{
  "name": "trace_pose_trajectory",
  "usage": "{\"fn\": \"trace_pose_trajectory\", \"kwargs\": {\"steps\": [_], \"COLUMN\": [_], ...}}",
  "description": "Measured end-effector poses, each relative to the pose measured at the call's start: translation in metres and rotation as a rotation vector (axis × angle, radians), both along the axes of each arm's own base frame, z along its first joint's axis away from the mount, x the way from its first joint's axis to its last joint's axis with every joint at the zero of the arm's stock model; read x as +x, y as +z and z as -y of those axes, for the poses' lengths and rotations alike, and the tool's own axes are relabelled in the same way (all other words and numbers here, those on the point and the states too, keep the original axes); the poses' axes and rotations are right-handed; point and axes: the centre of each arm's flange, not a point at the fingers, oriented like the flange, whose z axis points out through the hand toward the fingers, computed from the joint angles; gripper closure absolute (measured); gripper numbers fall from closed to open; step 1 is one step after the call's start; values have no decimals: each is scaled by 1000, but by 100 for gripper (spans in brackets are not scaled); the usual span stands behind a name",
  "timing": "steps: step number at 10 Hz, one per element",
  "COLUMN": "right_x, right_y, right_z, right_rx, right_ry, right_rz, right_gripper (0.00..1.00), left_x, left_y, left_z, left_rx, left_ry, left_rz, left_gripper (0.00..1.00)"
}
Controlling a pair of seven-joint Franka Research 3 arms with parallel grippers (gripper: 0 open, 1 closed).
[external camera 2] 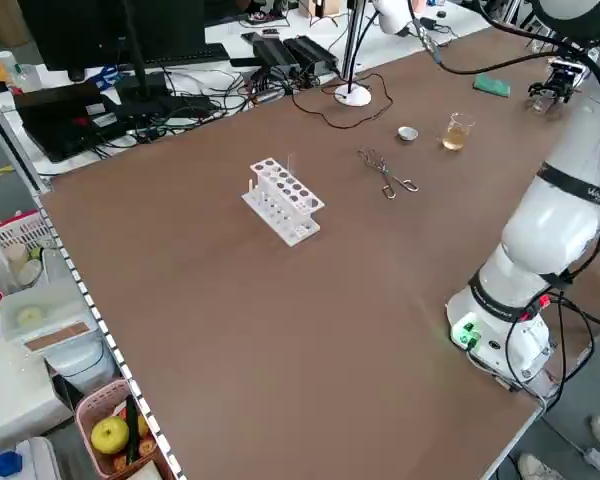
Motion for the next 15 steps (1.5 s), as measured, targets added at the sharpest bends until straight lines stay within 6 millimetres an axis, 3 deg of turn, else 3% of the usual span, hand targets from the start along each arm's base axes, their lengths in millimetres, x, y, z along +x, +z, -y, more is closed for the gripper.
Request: {"fn": "trace_pose_trajectory", "kwargs": {"steps": [6,8,15], "right_x": [3,10,53], "right_y": [10,21,127], "right_z": [1,6,22], "right_rx": [35,22,-123], "right_ry": [12,14,37], "right_rz": [-22,-19,-213], "right_gripper": [0,0,0], "left_x": [0,0,-2], "left_y": [1,1,9], "left_z": [-1,-1,-1], "left_rx": [-1,-1,-2], "left_ry": [2,2,1], "left_rz": [1,1,17], "left_gripper": [0,0,0]}}
